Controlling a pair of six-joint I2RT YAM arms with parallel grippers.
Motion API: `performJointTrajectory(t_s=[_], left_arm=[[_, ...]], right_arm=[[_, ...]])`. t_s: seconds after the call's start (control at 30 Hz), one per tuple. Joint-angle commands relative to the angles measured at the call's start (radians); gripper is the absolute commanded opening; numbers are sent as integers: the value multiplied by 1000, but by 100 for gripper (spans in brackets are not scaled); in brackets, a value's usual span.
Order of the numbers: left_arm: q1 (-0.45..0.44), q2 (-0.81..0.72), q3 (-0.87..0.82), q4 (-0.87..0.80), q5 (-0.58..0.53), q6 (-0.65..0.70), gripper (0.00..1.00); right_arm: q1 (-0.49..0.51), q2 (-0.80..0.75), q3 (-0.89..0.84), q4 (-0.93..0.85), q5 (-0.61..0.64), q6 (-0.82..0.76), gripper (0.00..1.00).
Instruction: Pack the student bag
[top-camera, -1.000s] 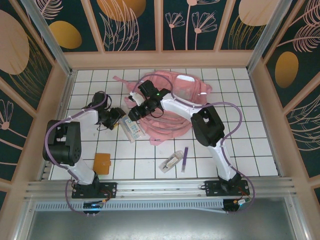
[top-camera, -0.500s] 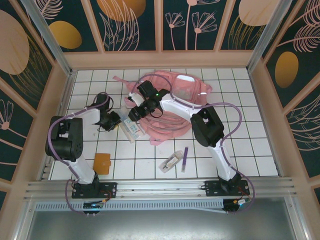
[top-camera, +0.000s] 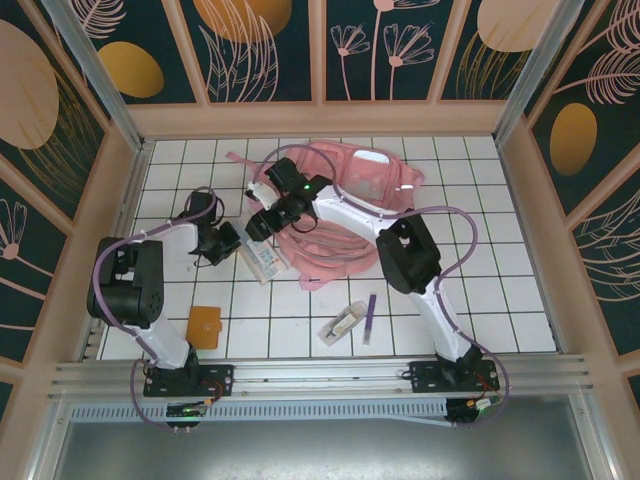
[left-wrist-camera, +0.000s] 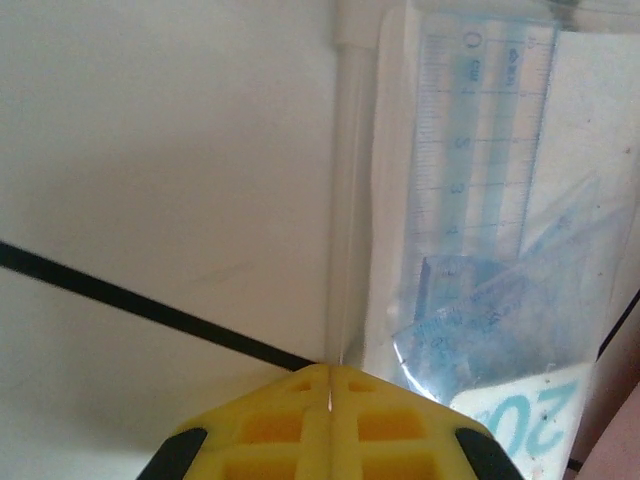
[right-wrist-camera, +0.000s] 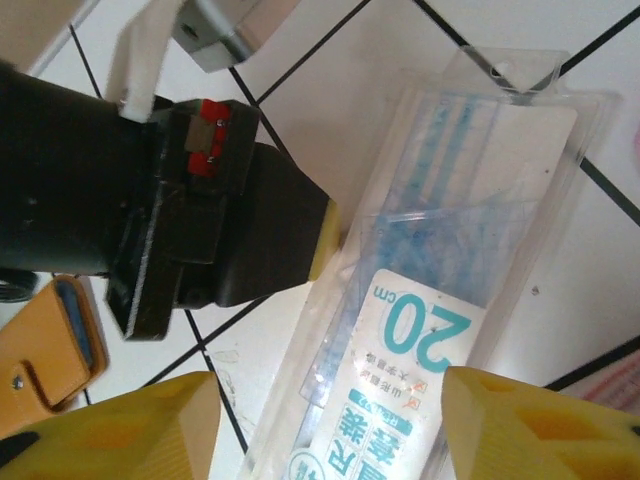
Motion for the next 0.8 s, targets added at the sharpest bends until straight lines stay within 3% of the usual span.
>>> performJointTrajectory(t_s=[0.0,0.13,0.37,0.5,0.7,0.77], left_arm=[[13,-25,-94,-145,-62,-3,0],[13,-82,-124,-164,-75,-7,0],[12,-109,-128,-175,-72,-13,0],[16,-120,-144,-160,-65,-28,0],[24,-103,-137,-92,14,-51,1],[24,-92,-135,-63,63,-61,1]], right_arm=[[61,81,78,-76,128,-23,63],[64,187,230,-167,206,8,63],[31,276,324,-222,97,16,64],[48,336,354,-320,164,-41,63],[40,309,232,-325,163,-54,54],[41,307,236,-333,162,-60,43]])
